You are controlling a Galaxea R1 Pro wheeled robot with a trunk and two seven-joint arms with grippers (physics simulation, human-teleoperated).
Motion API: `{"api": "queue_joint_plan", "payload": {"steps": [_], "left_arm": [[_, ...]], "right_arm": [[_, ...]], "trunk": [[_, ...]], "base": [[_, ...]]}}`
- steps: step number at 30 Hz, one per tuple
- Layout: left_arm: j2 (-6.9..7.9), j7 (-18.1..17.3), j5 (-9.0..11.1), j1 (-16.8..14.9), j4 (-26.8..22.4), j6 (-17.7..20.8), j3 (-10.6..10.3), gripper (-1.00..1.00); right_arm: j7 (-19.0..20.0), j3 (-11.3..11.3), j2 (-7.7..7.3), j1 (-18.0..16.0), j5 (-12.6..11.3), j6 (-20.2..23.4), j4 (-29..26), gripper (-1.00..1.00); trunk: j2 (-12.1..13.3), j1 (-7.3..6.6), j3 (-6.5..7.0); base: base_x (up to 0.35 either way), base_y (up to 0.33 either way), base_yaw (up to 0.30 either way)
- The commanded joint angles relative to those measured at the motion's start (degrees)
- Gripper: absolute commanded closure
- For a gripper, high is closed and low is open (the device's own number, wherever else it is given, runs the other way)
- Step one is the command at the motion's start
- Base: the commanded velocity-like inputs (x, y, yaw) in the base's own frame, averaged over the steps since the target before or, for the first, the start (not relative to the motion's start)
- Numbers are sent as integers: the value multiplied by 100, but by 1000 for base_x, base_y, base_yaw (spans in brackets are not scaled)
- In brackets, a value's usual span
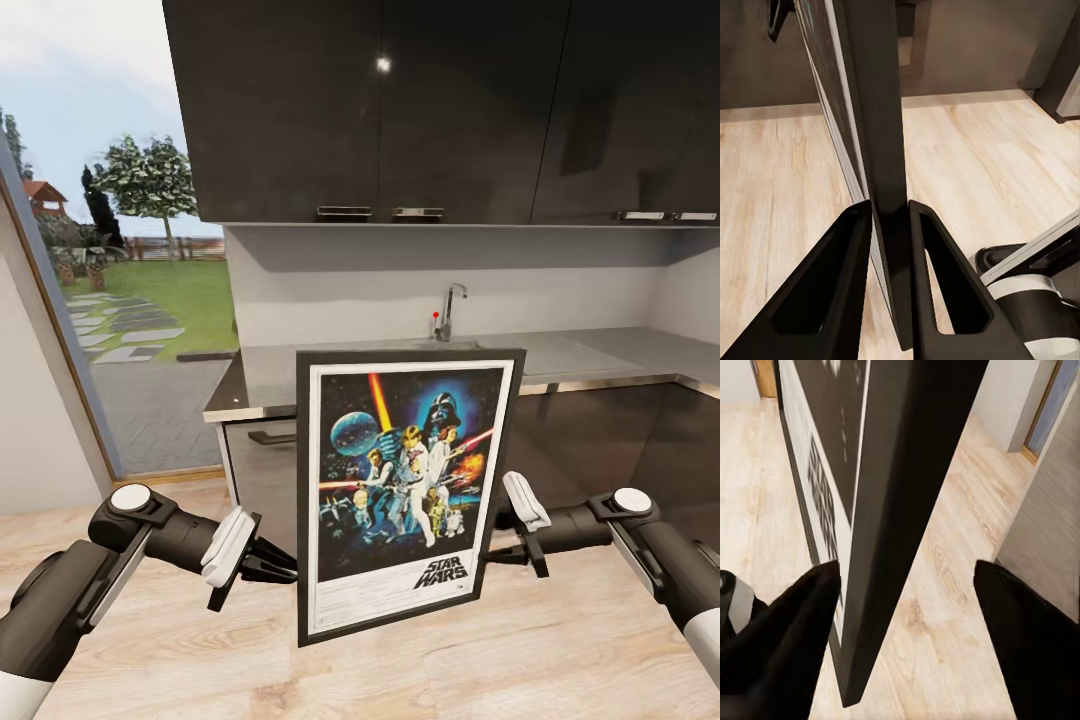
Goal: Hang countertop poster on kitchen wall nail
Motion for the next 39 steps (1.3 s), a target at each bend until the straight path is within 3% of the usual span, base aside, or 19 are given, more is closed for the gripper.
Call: {"api": "queue_joint_plan", "payload": {"steps": [1, 7, 8, 12, 17, 21, 25, 27, 32, 34, 39], "left_arm": [[5, -11, 14, -6, 0, 56, -11, 100], [10, -11, 14, -6, 5, 56, -4, 100], [11, -11, 14, -6, 6, 56, -1, -100], [19, -11, 35, -6, 19, 56, 5, -100], [36, -11, 259, -6, 38, 56, 11, -100], [55, -11, 297, -6, 56, 56, 18, -100], [181, -11, 303, -6, 168, 56, 36, -100], [322, -11, 304, -6, 324, 52, 158, -100], [470, -11, 305, -6, 589, 46, 483, -100], [546, -11, 305, -6, 721, 42, 705, -100], [747, -11, 304, -6, 901, 40, 934, -100]], "right_arm": [[0, 21, -7, -7, -30, -37, 4, 100], [0, 21, -7, -7, -33, -37, -4, 100], [0, 21, -7, -7, -34, -37, -4, 100], [0, 21, -7, -7, -37, -37, -5, 100], [0, 21, -7, -7, -58, -38, -5, 100], [0, 21, -7, -7, -95, -41, -5, 100], [0, 21, -7, -7, -112, -41, -5, 100], [0, 21, -7, -7, -116, -40, -5, 100], [0, 21, -7, -7, -117, -38, -5, 100], [0, 18, -7, -7, -118, -36, -5, 100], [0, 13, -7, -7, -118, -35, -5, 100]], "trunk": [[-4, 0, -7], [-4, 0, -7], [-4, 0, -7], [-4, 0, -7], [-4, 0, -7], [-4, 0, -7], [-4, 0, -7], [-4, 0, -7], [-4, 0, -7], [-4, 0, -7], [-4, 0, -7]], "base": [[0, 0, 0], [0, 0, 0], [0, 0, 0], [0, 0, 0], [0, 0, 0], [0, 0, 0], [0, 0, 0], [0, 0, 0], [0, 0, 0], [0, 0, 0], [0, 0, 0]]}}
